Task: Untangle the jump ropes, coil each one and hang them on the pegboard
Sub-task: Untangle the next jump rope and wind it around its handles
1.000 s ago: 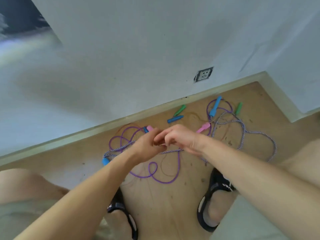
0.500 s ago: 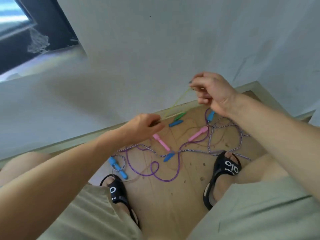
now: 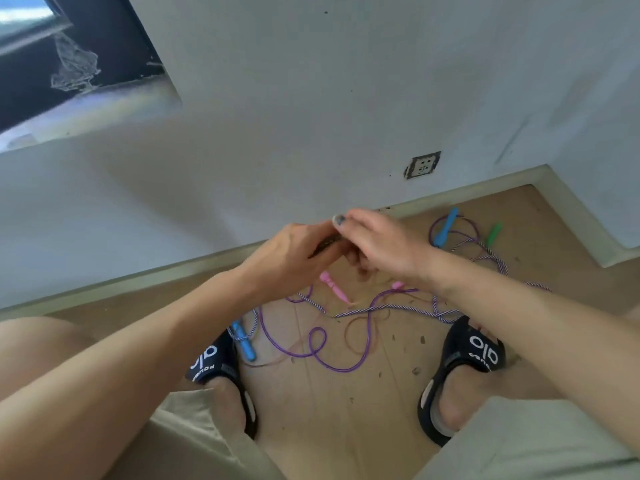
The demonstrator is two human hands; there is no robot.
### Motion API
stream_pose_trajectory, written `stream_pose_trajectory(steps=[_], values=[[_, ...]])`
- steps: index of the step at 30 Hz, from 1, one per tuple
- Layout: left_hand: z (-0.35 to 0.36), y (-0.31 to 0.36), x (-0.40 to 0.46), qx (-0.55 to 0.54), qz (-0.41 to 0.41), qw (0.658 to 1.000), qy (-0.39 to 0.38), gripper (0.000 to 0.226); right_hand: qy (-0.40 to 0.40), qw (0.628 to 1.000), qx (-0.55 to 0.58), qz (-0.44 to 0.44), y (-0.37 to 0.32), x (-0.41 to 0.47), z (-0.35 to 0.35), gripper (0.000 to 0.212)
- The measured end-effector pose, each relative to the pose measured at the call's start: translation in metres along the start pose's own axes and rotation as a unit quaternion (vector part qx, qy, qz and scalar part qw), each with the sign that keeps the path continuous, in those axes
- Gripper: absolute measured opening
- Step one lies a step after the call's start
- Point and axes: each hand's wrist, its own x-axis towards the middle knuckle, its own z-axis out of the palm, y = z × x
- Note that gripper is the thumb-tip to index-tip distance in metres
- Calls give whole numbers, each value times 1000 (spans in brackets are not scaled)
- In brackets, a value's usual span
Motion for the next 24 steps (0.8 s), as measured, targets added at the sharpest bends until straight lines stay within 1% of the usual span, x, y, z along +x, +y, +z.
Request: stream_pose_trajectory(steps=[1,3,6,7,9,11,12,13,15,16,17,18,19,20,21,22,24], values=[[1,-5,2,1,-6,1000,5,25,6,999,-49,-7,2,2,-1,34],[1,-19,5,39,-30,999,-1,27,27,985,-167,-35,4,9,-9,27],[-4,-41,5,106,-82,990,-38,30,57,944,-316,-70,0,17,-31,21],[-6,-46,4,113,-94,988,-44,31,81,931,-352,-62,2,20,-43,21],[-11,-52,3,116,-105,987,-36,34,134,895,-425,-15,8,25,-69,26],[-12,-52,5,109,-103,988,-20,35,155,860,-484,45,18,27,-88,30],[-12,-49,7,103,-93,990,-12,36,148,864,-477,69,21,27,-90,30],[-12,-45,9,95,-81,992,-9,37,131,890,-428,82,23,26,-88,30],[-10,-36,11,61,-58,996,-9,37,95,965,-232,78,17,23,-68,36],[-8,-32,11,47,-47,998,-9,36,75,987,-122,70,11,21,-54,37],[-7,-28,11,39,-35,999,-9,35,48,997,-34,59,5,18,-40,37],[-6,-23,11,34,-21,999,-11,33,14,998,28,52,0,15,-27,38],[-6,-20,10,27,-6,999,-17,29,-19,997,66,47,-3,12,-16,39],[-6,-16,10,15,7,1000,-25,26,-42,994,95,41,-5,10,-7,38],[-7,-15,9,7,16,999,-29,27,-48,994,94,32,-6,10,-2,35],[-8,-15,9,7,20,999,-28,29,-37,997,62,22,-5,11,0,33],[-9,-22,9,32,5,999,-25,24,-9,999,-35,-1,-2,16,-6,28]])
